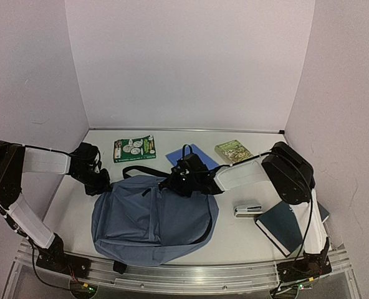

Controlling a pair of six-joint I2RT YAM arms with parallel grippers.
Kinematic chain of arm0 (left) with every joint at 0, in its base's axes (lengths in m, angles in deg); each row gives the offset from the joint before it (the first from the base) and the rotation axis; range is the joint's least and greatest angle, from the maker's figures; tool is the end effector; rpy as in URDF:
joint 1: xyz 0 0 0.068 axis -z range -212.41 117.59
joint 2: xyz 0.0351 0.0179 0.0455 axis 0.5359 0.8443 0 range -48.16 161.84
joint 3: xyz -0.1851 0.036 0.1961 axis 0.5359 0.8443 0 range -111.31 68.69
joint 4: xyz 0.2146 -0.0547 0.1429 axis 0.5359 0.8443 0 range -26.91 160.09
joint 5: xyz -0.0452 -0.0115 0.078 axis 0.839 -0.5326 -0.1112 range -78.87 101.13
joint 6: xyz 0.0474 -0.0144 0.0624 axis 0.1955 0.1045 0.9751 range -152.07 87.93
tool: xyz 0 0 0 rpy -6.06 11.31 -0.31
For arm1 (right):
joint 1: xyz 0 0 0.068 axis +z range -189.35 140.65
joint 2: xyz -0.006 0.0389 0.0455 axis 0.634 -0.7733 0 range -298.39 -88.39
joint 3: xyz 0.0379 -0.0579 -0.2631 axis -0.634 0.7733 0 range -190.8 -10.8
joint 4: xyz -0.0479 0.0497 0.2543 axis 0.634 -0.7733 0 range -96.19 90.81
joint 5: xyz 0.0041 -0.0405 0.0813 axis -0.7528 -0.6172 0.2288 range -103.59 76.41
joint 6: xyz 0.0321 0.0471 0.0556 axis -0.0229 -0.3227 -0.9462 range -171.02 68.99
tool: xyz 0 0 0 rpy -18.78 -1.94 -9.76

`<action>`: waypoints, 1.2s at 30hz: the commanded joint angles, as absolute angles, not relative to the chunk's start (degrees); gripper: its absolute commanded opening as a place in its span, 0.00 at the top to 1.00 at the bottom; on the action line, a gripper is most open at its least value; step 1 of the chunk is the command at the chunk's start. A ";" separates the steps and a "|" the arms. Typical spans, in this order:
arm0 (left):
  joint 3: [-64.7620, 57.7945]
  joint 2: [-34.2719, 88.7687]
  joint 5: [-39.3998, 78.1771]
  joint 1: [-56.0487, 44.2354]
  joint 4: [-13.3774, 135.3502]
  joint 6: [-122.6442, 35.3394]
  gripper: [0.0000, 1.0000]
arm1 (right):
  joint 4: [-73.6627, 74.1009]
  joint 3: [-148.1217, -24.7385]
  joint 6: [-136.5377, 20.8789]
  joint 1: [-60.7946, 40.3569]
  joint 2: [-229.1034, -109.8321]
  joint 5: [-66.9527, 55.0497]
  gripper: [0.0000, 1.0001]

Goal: Pack the student bag
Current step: Unzip the student bag at the center of the board.

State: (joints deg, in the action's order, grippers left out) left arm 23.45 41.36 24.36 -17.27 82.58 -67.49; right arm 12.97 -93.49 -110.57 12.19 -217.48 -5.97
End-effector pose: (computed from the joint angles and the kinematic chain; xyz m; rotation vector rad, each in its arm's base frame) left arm 0.2845 -0.0932 0.1208 -0.4141 2.7402 -0.5662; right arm 0.3147 0.4106 0.1003 0.0850 2.4453 1.1588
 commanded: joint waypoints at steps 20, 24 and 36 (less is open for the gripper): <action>23.10 38.58 19.61 -17.18 84.97 -70.48 1.00 | 4.01 -91.27 -103.07 12.36 -210.25 -27.14 1.00; 21.91 38.08 16.77 -17.54 87.24 -70.57 1.00 | -5.98 -92.46 -97.27 12.36 -207.39 -34.63 1.00; 19.56 37.13 14.00 -18.40 89.98 -69.10 1.00 | -20.86 -90.77 -85.72 9.75 -200.44 -33.04 1.00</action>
State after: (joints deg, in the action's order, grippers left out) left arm 22.69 39.05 19.68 -17.10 86.83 -69.81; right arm -11.66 -91.37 -91.19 11.68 -205.53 -30.22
